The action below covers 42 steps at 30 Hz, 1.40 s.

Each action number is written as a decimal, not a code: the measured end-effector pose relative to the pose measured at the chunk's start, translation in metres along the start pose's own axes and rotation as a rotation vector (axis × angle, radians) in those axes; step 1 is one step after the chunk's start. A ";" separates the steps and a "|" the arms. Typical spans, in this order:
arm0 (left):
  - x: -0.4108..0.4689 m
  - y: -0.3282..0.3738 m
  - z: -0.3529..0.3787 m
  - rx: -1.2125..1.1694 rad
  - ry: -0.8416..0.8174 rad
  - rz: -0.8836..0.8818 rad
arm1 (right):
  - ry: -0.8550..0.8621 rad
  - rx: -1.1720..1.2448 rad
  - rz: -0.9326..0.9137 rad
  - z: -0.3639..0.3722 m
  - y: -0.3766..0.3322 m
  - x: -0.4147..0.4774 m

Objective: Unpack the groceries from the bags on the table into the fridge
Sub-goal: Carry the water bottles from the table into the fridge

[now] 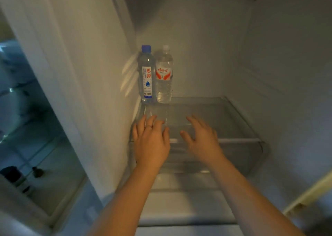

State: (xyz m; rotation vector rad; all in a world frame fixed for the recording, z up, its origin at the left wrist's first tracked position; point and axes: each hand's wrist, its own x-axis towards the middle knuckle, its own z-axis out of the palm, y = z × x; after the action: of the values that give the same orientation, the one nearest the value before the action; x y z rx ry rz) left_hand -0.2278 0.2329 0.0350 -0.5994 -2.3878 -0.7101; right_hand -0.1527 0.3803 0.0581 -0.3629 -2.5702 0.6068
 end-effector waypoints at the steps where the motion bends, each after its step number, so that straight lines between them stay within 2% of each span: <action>1: -0.009 0.000 -0.001 0.019 0.006 0.029 | 0.076 -0.132 -0.022 0.006 0.002 -0.014; 3: -0.029 -0.002 -0.001 0.061 -0.006 0.070 | 0.138 -0.247 -0.022 0.015 0.005 -0.043; 7: -0.071 -0.007 -0.002 0.075 -0.102 0.109 | 0.084 -0.329 -0.007 0.028 0.019 -0.091; 11: -0.108 -0.010 -0.018 0.096 -0.312 0.078 | -0.008 -0.335 0.068 0.029 0.018 -0.125; 15: -0.142 -0.002 -0.046 0.133 -0.520 -0.035 | -0.140 -0.235 0.166 0.020 0.014 -0.161; 24: -0.268 0.024 -0.114 0.158 -0.524 -0.175 | -0.278 -0.107 0.051 -0.019 0.003 -0.271; 33: -0.426 0.068 -0.195 0.136 -0.507 -0.453 | -0.438 -0.025 -0.059 -0.049 0.002 -0.411; 42: -0.536 0.124 -0.268 0.184 -0.512 -0.565 | -0.519 0.005 -0.169 -0.089 0.005 -0.514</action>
State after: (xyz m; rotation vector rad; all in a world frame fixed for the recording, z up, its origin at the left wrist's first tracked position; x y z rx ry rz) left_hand 0.3398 0.0317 -0.0729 -0.0065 -3.1090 -0.5955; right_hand 0.3308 0.2349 -0.0709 0.0250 -3.0469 0.7184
